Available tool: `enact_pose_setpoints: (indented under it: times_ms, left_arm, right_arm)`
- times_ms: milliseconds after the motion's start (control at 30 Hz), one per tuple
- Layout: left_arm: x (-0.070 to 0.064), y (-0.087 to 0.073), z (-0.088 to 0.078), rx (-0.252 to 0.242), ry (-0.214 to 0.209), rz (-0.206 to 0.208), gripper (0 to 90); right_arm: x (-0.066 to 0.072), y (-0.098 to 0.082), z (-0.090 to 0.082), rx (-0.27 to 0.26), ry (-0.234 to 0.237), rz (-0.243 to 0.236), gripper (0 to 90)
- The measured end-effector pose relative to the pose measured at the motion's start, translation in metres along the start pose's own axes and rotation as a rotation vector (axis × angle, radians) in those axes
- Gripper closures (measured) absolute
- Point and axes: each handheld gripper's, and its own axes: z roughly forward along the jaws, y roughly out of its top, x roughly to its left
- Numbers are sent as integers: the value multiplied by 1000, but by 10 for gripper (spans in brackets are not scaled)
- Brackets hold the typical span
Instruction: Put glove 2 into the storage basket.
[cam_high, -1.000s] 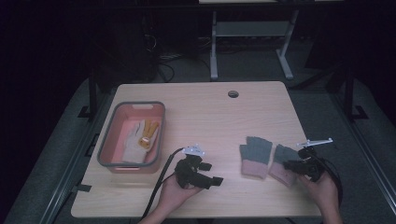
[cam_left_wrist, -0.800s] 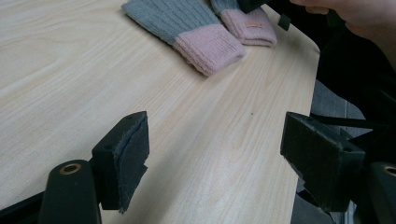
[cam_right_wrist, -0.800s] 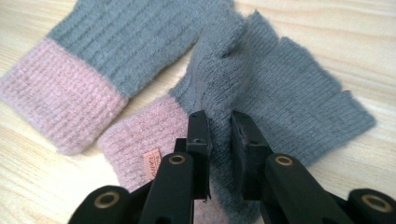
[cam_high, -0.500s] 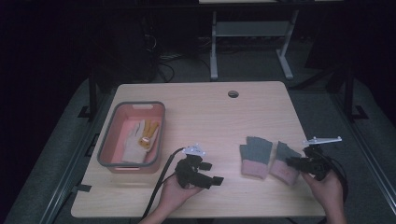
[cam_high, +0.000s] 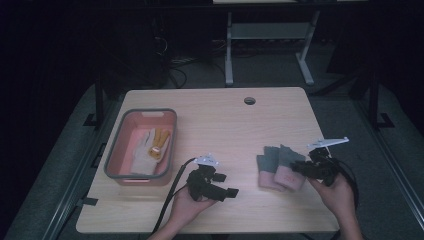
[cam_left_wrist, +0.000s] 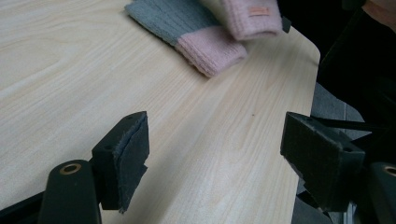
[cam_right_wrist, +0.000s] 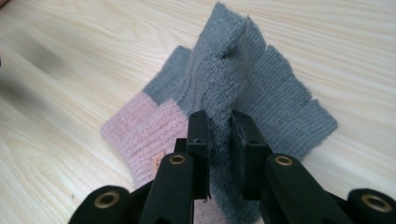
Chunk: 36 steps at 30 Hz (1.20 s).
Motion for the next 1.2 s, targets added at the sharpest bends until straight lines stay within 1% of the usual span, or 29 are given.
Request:
enact_pose_setpoints:
  times_ms: [100,267,333,367,400,500,667,733,800,900,1000,1033,1067,1167,1200]
  left_arm:
    - [1,0,-1,2,2,2,239]
    - [1,-1,-1,-1,2,-2,239]
    - [2,-1,-1,1,1,-2,239]
    - [2,-1,-1,1,1,-2,239]
    - [2,-1,-1,0,1,-2,239]
    - [2,-1,0,1,-1,-7,239]
    - [2,-1,1,2,-3,-6,239]
    - [1,-1,2,2,-3,-12,240]
    - [1,-1,3,4,-2,-12,240]
    - [1,-1,4,6,-3,-13,241]
    - [1,0,6,9,-4,-18,244]
    - [1,1,7,10,-6,-18,246]
    - [1,1,8,9,-8,-20,247]
    - [0,6,12,7,-8,-24,249]
    - [0,7,13,5,-9,-27,250]
  right_arm:
    - [9,8,10,26,6,-23,787]
    - [19,20,22,37,32,-63,782]
    - [22,24,26,58,35,-84,778]
    - [23,25,27,65,38,-84,777]
    - [23,26,30,65,40,-97,775]
    - [24,27,38,76,35,-107,770]
    - [21,24,43,79,31,-100,747]
    - [21,23,45,83,26,-101,760]
    - [20,22,46,70,21,-98,747]
    - [18,20,50,84,21,-88,735]
    - [16,18,50,80,22,-69,708]
    - [15,18,49,73,23,-72,699]
    - [15,18,48,72,23,-64,680]
    - [14,17,46,63,22,-48,642]
    - [14,16,45,52,28,-34,625]
